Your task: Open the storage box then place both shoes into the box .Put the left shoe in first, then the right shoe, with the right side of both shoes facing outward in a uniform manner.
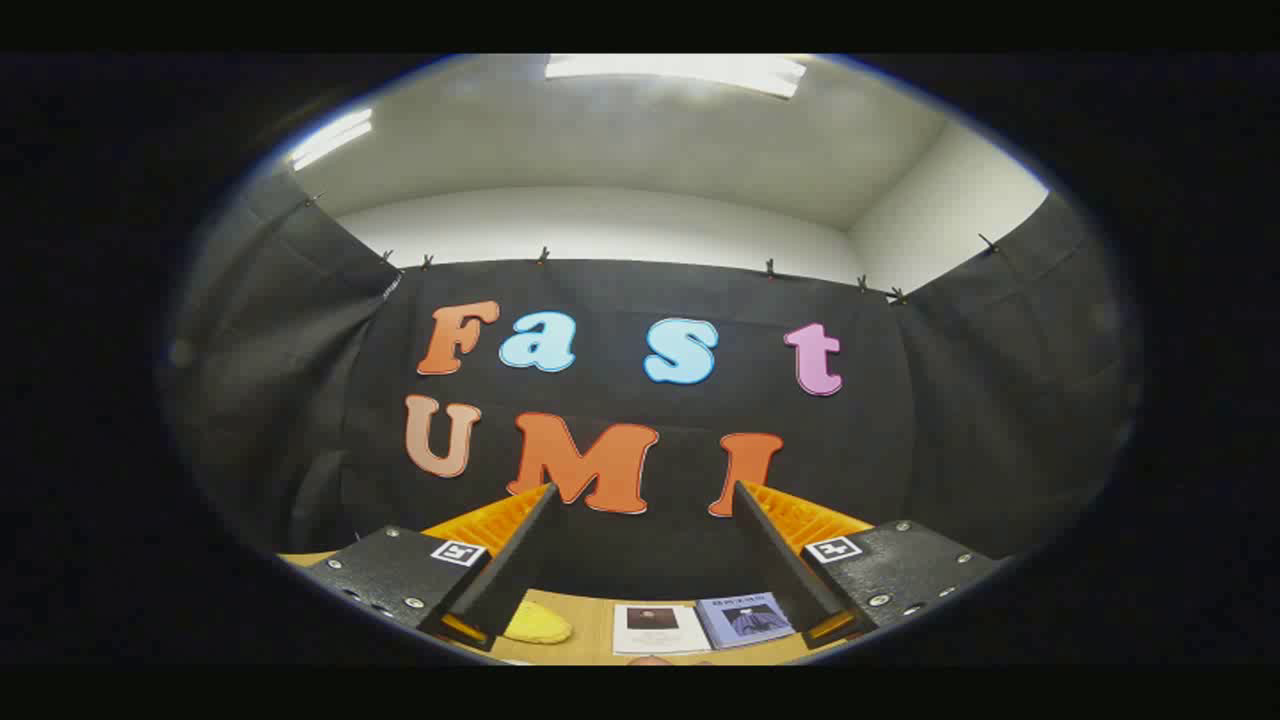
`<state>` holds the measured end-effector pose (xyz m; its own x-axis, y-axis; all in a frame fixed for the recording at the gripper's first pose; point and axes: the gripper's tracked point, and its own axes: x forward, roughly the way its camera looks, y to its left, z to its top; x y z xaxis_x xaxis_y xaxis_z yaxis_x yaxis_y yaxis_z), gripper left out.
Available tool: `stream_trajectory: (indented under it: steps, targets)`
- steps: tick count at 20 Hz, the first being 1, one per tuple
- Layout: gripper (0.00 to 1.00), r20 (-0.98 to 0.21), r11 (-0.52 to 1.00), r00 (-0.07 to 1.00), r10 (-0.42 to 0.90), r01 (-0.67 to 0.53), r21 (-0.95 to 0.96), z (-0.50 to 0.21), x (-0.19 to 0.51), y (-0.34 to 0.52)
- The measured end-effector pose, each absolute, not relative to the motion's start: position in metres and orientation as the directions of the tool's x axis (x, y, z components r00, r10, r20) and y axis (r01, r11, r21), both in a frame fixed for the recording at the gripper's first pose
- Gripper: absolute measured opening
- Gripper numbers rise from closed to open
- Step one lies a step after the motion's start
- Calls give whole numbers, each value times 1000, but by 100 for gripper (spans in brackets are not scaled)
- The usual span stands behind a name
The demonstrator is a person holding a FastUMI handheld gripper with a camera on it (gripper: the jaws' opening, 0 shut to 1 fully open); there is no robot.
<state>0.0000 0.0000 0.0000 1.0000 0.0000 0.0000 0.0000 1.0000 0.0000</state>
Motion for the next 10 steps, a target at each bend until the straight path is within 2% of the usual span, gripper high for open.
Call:
stream_trajectory:
  steps: [10]
  targets:
    - [100, -10, 999, 999, 35, -35, -26, -3, 1, 20]
